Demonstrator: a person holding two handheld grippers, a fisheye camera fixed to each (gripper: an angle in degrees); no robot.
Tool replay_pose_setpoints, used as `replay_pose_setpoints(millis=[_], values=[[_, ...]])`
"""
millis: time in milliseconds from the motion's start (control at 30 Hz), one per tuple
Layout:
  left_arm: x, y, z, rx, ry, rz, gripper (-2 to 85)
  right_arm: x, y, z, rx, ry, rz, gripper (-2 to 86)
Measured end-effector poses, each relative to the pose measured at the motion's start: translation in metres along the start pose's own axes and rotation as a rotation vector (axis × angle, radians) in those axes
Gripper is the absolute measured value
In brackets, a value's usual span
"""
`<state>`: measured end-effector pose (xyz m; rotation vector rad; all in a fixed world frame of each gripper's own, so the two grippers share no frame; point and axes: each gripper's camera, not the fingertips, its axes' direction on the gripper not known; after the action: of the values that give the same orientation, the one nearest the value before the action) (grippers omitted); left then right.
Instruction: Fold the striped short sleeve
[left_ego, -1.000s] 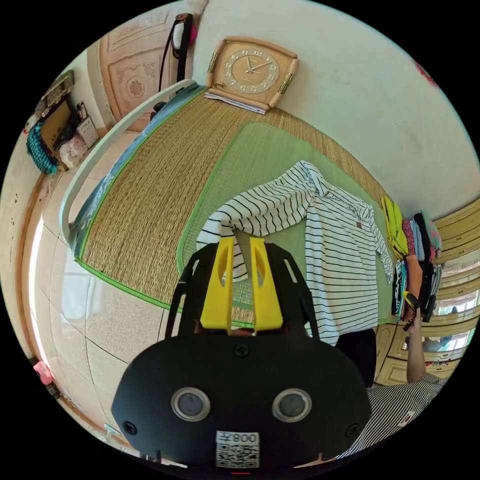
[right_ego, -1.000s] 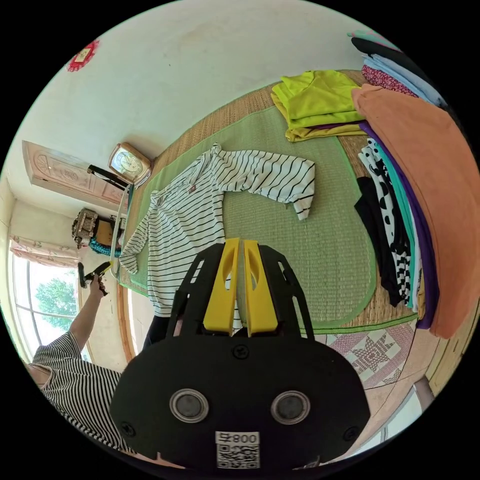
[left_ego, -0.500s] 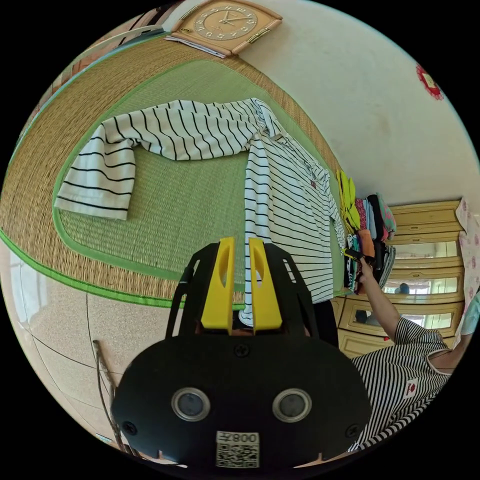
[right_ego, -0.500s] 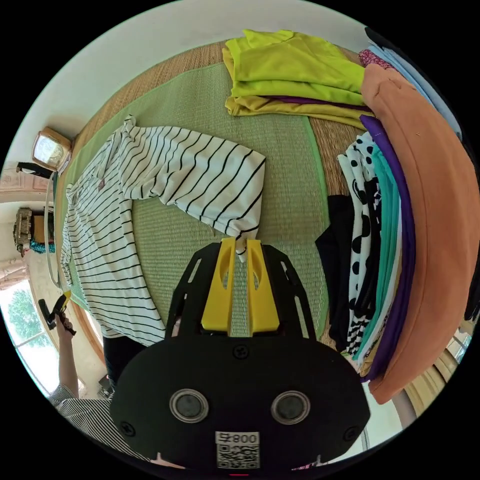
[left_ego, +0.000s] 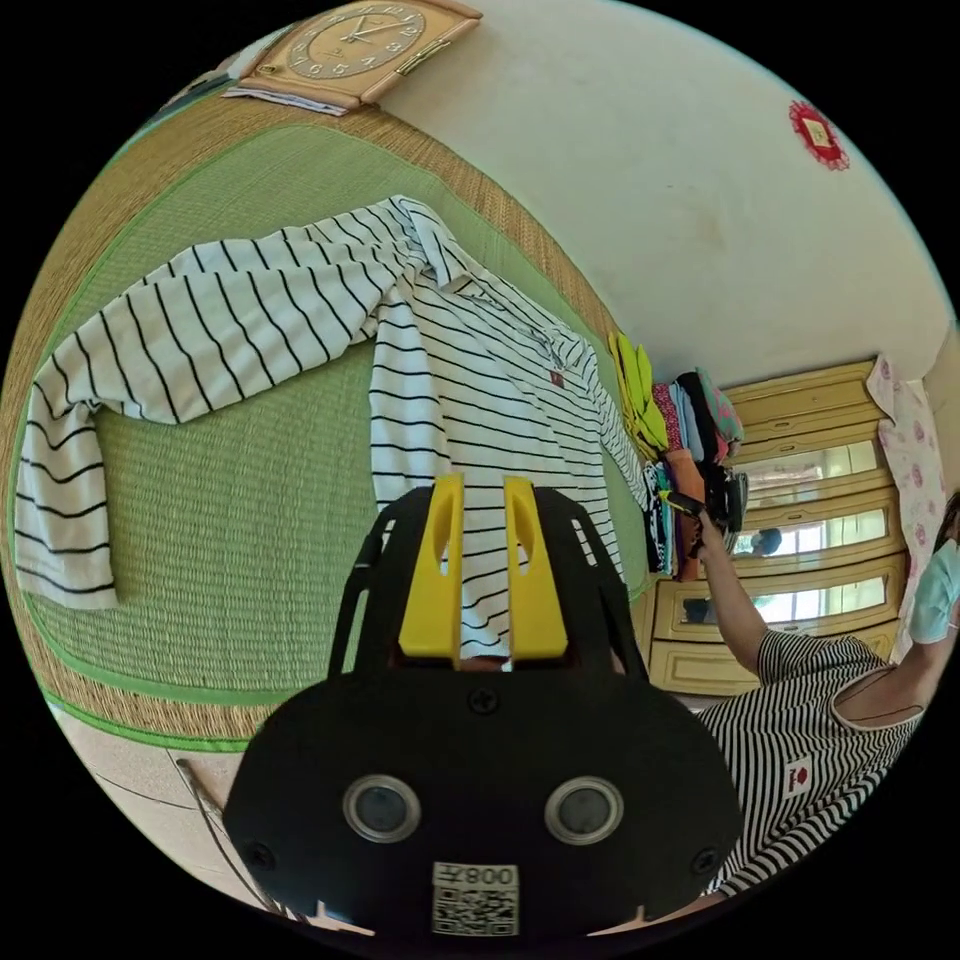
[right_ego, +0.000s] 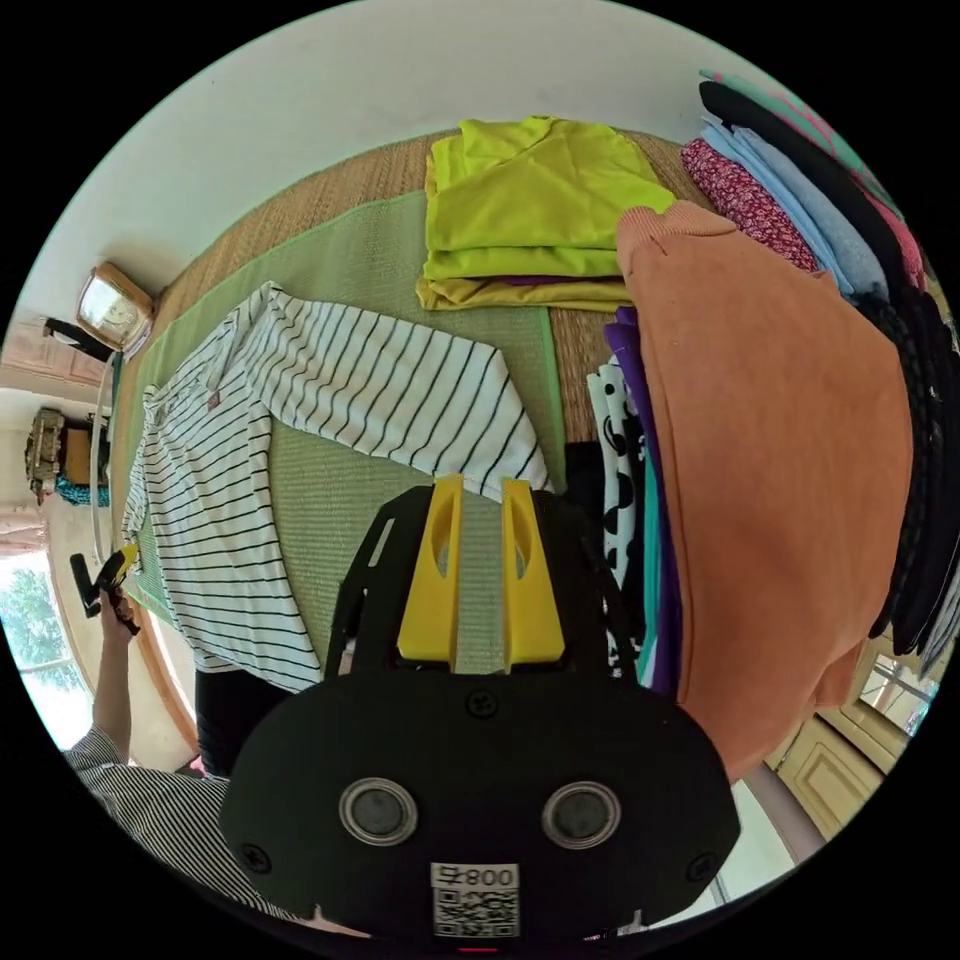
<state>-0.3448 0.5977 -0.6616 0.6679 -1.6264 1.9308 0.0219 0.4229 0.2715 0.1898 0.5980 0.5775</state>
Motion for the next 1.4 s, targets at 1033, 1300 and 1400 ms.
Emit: replay_pose_setpoints(millis=[1033, 1300, 1400], values=[[-0.065, -0.243, 0.064, 0.116, 0.210, -0.081, 1.9, -0.131, -0.224, 0.142, -0.061, -0.638, -0.221, 1.1], [-0.042, -0.295, 0.059, 0.195, 0.217, -0.012, 2.2, -0.126, -0.285, 0.098, 0.080, -0.696, -0.250, 0.4], [-0.035, -0.318, 0.068, 0.200, 0.175, 0.006, 3.5, -0.145, -0.315, 0.093, 0.066, -0.602, -0.307, 0.7]])
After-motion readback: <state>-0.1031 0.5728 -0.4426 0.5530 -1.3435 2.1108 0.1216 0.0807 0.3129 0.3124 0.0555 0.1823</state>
